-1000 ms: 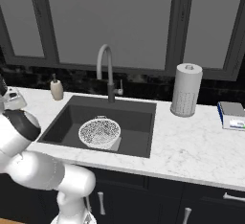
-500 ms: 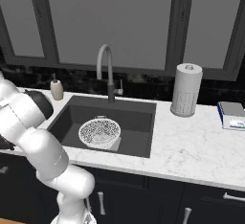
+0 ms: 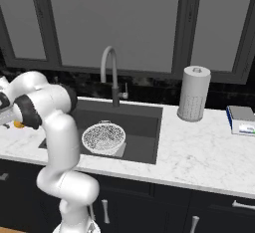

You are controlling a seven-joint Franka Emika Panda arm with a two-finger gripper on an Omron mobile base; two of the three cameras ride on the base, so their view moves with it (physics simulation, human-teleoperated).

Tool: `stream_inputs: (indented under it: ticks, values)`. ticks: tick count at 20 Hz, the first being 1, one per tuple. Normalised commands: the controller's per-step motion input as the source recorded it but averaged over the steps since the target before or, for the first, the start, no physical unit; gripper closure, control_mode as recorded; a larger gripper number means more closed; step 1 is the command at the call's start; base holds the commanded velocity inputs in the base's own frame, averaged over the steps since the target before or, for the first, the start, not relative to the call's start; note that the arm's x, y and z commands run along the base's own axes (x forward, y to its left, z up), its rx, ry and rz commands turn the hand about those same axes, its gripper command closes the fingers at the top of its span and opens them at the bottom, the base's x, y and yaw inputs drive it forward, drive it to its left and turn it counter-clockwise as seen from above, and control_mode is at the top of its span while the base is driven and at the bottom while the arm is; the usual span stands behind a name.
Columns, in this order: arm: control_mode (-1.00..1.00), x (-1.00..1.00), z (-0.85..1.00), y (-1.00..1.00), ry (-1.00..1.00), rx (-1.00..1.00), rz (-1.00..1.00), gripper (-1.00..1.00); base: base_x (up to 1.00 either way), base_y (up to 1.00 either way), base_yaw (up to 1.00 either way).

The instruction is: Put the colander in the sink, put the mango in the colander, and turn on the sink faucet and pour water over the colander.

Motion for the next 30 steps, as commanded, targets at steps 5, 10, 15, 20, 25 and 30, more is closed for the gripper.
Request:
stream_inputs:
  ticks: [5, 10, 15, 20, 25, 30]
  values:
    - [-1.0, 0.43, -0.07, 0.3, 0.0, 0.0, 0.0, -1.0, 0.0, 0.0, 0.0]
    - [-1.0, 0.4, -0.25, 0.24, 0.0, -0.02, 0.0, -1.0, 0.0, 0.0, 0.0]
    - [-1.0, 0.4, -0.4, 0.0, 0.0, 0.0, 0.0, -1.0, 0.0, 0.0, 0.0]
    - [-1.0, 0.22, -0.49, 0.0, 0.0, 0.0, 0.0, -1.0, 0.0, 0.0, 0.0]
    - [-1.0, 0.0, -0.69, 0.0, 0.04, 0.0, 0.0, -1.0, 0.0, 0.0, 0.0]
    - [-1.0, 0.0, -0.61, 0.0, 0.06, 0.0, 0.0, 1.0, 0.0, 0.0, 0.0]
